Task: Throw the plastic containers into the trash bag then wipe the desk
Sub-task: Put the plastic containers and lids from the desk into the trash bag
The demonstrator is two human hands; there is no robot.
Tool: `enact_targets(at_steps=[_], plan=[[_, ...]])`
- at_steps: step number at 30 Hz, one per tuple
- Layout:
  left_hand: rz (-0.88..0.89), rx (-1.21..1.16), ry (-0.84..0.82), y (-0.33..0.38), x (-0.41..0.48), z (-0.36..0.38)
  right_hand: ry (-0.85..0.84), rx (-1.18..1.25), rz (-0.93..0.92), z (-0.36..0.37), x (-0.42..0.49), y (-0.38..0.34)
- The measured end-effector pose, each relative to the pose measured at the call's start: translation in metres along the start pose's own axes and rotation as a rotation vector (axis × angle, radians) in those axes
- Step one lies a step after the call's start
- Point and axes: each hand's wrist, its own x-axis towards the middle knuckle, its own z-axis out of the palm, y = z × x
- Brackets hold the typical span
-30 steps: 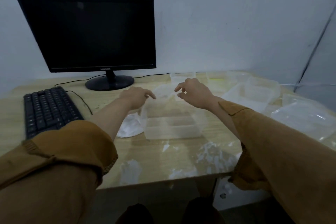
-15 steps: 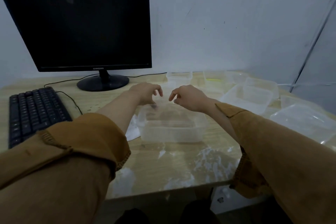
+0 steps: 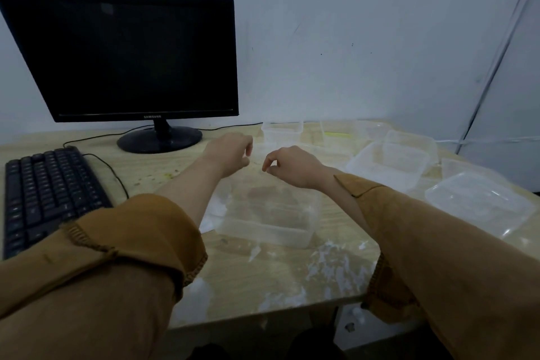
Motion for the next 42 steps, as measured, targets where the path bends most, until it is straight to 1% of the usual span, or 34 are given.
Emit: enact_targets(at_steps=[4,8,12,15,18,19,21,23,24,27,29,34,39,42], plan=[[-0.113,-0.276,0.262,-0.006,-0.006,-0.012,0.036,-0.009,0.036,-0.001,0.0,0.0],[-0.172,-0.601,0.523,-0.016,-0.013,-0.035,0.075,-0.024,0.103,-0.005,0.001,-0.003],[-0.271,-0.81,0.671,-0.023,-0.021,-0.052,0.119,-0.018,0.122,-0.011,-0.002,-0.011],[-0.405,-0.996,0.712,-0.025,-0.028,-0.061,0.161,0.073,0.126,-0.017,-0.009,-0.018],[-0.596,-1.21,0.627,-0.021,-0.036,-0.065,0.211,0.239,0.123,-0.024,-0.016,-0.026],[-0.643,-1.262,0.578,-0.019,-0.039,-0.065,0.24,0.289,0.132,-0.026,-0.018,-0.028],[-0.716,-1.283,0.435,-0.017,-0.045,-0.066,0.306,0.38,0.176,-0.03,-0.023,-0.03],[-0.771,-1.193,0.251,-0.019,-0.051,-0.065,0.338,0.474,0.244,-0.034,-0.027,-0.026],[-0.764,-1.111,0.165,-0.021,-0.056,-0.063,0.329,0.512,0.281,-0.034,-0.031,-0.023],[-0.688,-0.883,-0.033,-0.022,-0.072,-0.057,0.218,0.561,0.391,-0.033,-0.046,-0.013],[-0.664,-0.829,-0.12,-0.02,-0.08,-0.054,0.141,0.547,0.413,-0.03,-0.059,-0.01],[-0.64,-0.86,-0.205,-0.008,-0.091,-0.05,0.036,0.537,0.401,-0.02,-0.09,-0.013],[-0.61,-0.873,-0.24,0.001,-0.098,-0.048,0.03,0.536,0.391,-0.017,-0.102,-0.016],[-0.599,-0.896,-0.235,0.002,-0.102,-0.047,0.028,0.594,0.411,-0.013,-0.108,-0.014]])
